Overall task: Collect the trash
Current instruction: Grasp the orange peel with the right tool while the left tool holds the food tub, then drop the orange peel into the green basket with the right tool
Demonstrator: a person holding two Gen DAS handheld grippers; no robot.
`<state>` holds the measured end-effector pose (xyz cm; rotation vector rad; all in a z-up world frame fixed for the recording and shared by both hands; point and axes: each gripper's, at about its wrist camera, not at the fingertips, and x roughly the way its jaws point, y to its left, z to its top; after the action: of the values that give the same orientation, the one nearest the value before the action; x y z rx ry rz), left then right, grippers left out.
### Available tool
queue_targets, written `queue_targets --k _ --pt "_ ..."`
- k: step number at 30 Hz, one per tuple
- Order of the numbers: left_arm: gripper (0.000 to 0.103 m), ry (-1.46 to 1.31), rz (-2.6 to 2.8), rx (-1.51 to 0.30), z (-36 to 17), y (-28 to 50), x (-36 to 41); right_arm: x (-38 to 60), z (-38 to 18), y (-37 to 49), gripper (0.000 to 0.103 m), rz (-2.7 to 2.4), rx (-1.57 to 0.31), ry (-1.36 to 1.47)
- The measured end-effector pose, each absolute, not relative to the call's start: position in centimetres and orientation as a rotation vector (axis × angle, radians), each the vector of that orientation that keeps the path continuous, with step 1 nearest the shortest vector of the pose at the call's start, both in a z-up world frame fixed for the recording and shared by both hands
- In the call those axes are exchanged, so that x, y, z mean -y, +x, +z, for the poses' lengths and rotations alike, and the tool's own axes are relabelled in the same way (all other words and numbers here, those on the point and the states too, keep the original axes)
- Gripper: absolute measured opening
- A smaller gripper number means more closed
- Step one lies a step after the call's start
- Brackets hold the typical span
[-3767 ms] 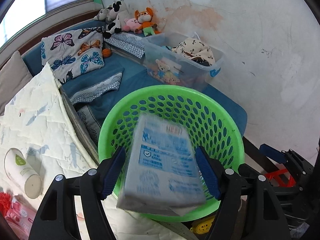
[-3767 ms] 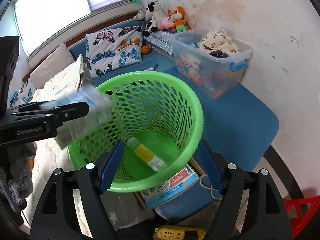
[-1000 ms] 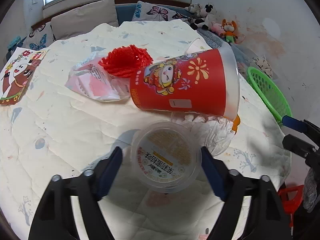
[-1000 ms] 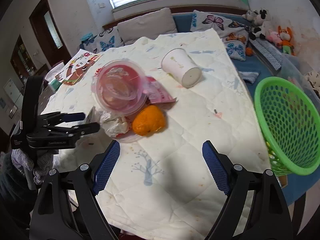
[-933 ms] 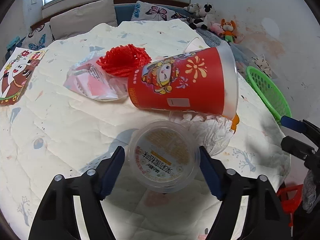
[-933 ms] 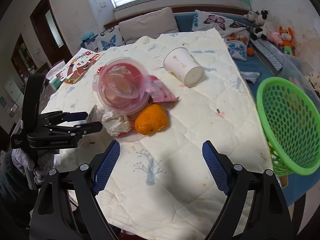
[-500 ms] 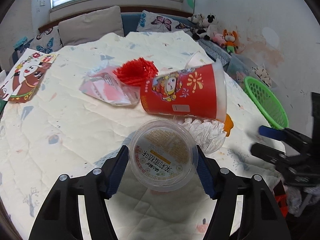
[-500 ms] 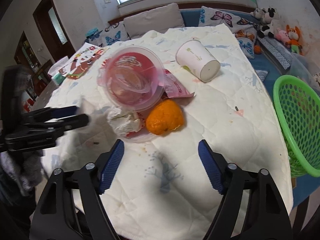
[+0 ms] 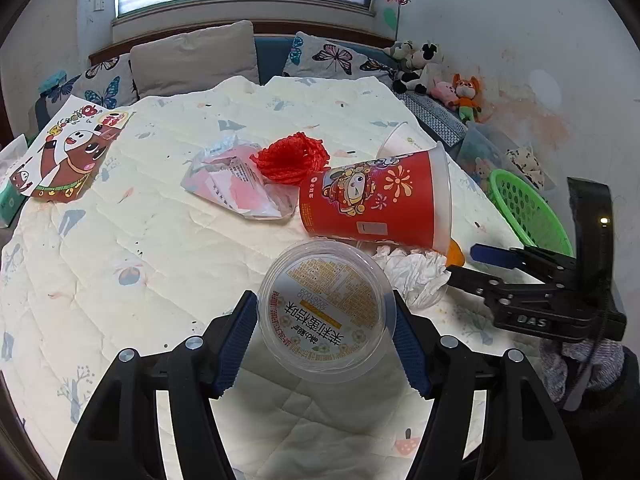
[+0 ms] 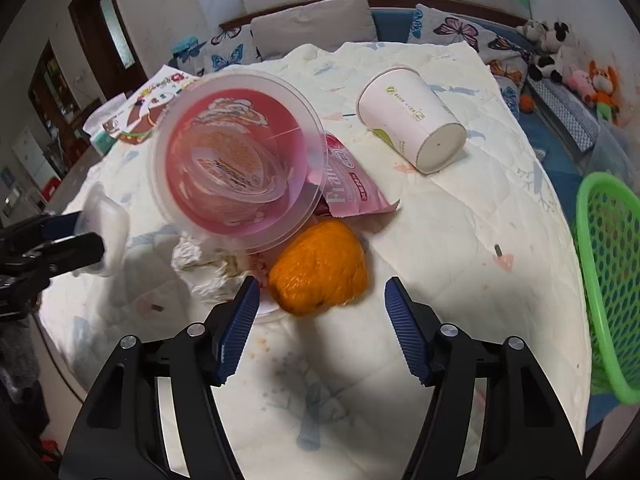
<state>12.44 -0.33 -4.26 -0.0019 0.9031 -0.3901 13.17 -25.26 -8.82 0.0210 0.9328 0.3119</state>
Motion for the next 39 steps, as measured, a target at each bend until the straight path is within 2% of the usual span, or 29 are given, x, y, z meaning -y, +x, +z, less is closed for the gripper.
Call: queue_targets --k 7,11,14,30,39 --pt "0.063 0.000 -0.393 -0.901 -4.2 12.4 0.4 25.0 -9.5 14.3 0.056 0.345 -0.944 0.021" --pt "0.063 -0.003 -0.392 -0.899 -4.1 12.4 0.4 25.0 -9.4 14.2 0.047 0.348 -0.933 0.018" --pt "0.063 0.001 -0.400 -0.893 -3.8 12.2 0.6 25.1 -9.4 13.7 0.044 0.348 -0.926 0.023" --pt "0.063 0.040 -0.475 -0.837 -0.9 10.7 3.6 29.1 -6.8 10.1 0.040 0.299 -0.849 0.124" --pt "0.063 0.076 -0.568 -0.821 0.4 11.3 8.7 34.2 -5.1 8.1 0.040 0.188 -0.801 0.161"
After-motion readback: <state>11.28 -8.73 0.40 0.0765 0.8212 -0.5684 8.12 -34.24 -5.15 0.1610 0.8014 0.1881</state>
